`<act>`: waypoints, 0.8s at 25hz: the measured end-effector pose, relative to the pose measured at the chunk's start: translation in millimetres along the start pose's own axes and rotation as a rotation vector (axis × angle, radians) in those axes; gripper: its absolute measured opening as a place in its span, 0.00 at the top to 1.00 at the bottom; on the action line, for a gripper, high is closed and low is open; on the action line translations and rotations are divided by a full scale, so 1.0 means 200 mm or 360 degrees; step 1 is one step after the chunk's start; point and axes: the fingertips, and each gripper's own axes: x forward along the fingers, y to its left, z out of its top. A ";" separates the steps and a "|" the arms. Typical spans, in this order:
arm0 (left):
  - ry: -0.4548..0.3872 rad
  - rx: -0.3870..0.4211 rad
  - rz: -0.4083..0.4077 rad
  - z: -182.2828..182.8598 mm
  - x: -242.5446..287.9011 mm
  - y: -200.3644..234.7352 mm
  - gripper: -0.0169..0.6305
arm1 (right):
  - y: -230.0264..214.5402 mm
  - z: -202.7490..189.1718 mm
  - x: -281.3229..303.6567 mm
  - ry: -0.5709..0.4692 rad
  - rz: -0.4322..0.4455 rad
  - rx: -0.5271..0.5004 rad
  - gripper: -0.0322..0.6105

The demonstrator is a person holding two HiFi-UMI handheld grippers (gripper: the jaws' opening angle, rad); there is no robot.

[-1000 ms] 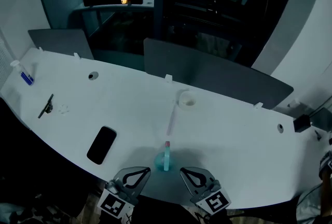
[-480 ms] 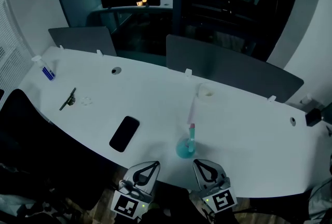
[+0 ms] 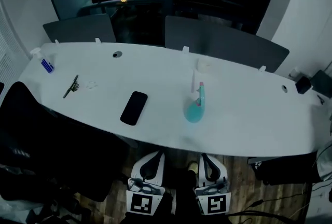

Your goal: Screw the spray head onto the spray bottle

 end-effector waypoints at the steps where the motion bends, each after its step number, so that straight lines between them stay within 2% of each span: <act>1: -0.0002 -0.0023 -0.0016 0.00 -0.04 -0.02 0.97 | 0.02 0.02 -0.05 -0.0008 -0.0030 0.0006 0.95; 5: -0.0032 -0.0094 -0.0004 0.04 -0.18 -0.05 0.97 | 0.06 0.05 -0.19 -0.0035 -0.0105 0.0009 0.95; 9: -0.0094 -0.0057 0.0039 0.11 -0.27 -0.09 0.97 | 0.07 0.07 -0.29 -0.0021 -0.0145 0.0063 0.95; 14: -0.0109 -0.0018 0.0106 0.16 -0.34 -0.18 0.97 | 0.07 0.14 -0.37 -0.0081 -0.0086 0.0029 0.95; 20: -0.0150 -0.0038 0.0173 0.22 -0.35 -0.36 0.97 | -0.01 0.20 -0.51 -0.0115 -0.0026 -0.0022 0.95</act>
